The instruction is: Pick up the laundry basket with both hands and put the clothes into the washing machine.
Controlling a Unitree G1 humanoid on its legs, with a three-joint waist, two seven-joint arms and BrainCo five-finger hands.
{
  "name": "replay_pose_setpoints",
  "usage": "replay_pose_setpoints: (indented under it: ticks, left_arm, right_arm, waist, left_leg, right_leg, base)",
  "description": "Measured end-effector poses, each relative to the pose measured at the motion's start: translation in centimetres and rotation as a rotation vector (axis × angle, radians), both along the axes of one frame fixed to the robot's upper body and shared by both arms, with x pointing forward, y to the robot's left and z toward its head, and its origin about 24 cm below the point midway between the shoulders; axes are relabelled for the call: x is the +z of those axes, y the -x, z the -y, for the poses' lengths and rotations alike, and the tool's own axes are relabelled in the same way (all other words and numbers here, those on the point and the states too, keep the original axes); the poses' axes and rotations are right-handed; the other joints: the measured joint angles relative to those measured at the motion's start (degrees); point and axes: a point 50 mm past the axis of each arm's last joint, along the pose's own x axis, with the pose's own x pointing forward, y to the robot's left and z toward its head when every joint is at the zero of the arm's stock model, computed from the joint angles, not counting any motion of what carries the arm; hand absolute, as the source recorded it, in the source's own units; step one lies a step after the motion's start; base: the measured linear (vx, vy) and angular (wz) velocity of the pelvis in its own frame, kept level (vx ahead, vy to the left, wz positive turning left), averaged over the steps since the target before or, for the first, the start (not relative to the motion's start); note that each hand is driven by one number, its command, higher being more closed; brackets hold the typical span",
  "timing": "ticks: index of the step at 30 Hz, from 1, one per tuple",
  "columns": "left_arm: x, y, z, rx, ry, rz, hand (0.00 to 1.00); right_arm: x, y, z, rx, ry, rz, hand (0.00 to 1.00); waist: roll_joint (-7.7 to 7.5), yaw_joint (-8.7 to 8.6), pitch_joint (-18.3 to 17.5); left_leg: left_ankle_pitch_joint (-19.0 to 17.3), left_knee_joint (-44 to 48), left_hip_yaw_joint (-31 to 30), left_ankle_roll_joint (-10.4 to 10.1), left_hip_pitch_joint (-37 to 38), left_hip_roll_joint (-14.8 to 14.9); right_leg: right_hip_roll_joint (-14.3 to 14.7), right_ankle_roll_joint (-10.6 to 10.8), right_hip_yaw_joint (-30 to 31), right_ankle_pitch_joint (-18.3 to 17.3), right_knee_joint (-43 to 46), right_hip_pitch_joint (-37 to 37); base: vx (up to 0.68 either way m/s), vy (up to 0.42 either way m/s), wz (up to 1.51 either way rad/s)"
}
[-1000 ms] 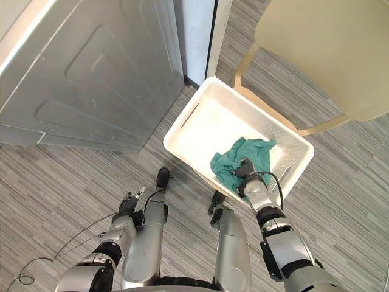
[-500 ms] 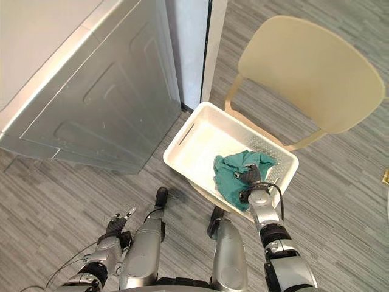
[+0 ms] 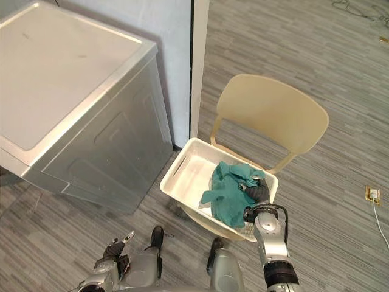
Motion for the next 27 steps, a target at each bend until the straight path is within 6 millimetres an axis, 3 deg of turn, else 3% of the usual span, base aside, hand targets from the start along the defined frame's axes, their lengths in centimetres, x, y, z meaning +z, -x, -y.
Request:
replay_pose_setpoints:
  ticks: [3, 11, 19, 24, 27]
  left_arm:
    - [0.5, -0.6, 0.4, -0.041, -0.012, 0.038, 0.0]
    - [6.1, -6.8, 1.1, -0.01, 0.018, 0.433, 0.0]
    - [12.7, -10.5, 3.5, -0.069, 0.073, 0.796, 0.0]
    - [14.8, -11.2, 5.4, -0.158, 0.112, 0.898, 0.0]
    - [15.8, -11.5, 8.2, -0.279, 0.209, 0.939, 0.0]
  right_arm:
    - [1.4, 1.0, 1.5, -0.075, 0.01, 0.064, 1.0]
    - [6.6, 3.5, 5.8, -0.3, 0.094, 0.292, 1.0]
    - [11.1, 3.2, 6.5, -0.365, 0.144, 0.498, 1.0]
    - [12.4, 2.6, 6.2, -0.324, 0.165, 0.555, 1.0]
    - [13.3, 2.3, 4.8, -0.237, 0.149, 0.602, 1.0]
  waist:
    - [0.68, -0.55, -1.4]
    - [1.34, -1.53, -4.8]
    - [3.46, -2.83, -7.4]
    - [3.88, -3.73, -7.7]
    - [4.44, -3.93, -8.2]
  left_leg:
    - [-0.7, -0.2, 1.0, 0.3, 1.9, 0.0]
    - [-0.7, -2.1, 2.7, 0.3, 4.9, -0.2]
    - [-0.9, -3.5, 5.9, 0.5, 6.5, 0.0]
    - [-1.0, -3.4, 7.1, 0.5, 7.5, 0.2]
    - [-1.8, -3.3, 8.5, 0.6, 8.6, 0.2]
  right_leg:
    - [0.1, 0.2, 1.1, 0.8, -1.6, 1.8]
    - [0.7, 0.3, 2.6, 3.0, -5.6, 4.3]
    - [1.6, 0.3, 5.3, 5.1, -9.5, 5.1]
    - [2.0, 0.2, 6.4, 6.3, -10.7, 5.6]
    - [2.1, 0.5, 7.5, 6.5, -11.5, 6.3]
  base:
    - [0.03, 0.036, -0.22]
    - [0.02, 0.026, -0.15]
    - [0.0, 0.019, -0.19]
    - [0.0, 0.001, -0.17]
    - [0.0, 0.005, -0.22]
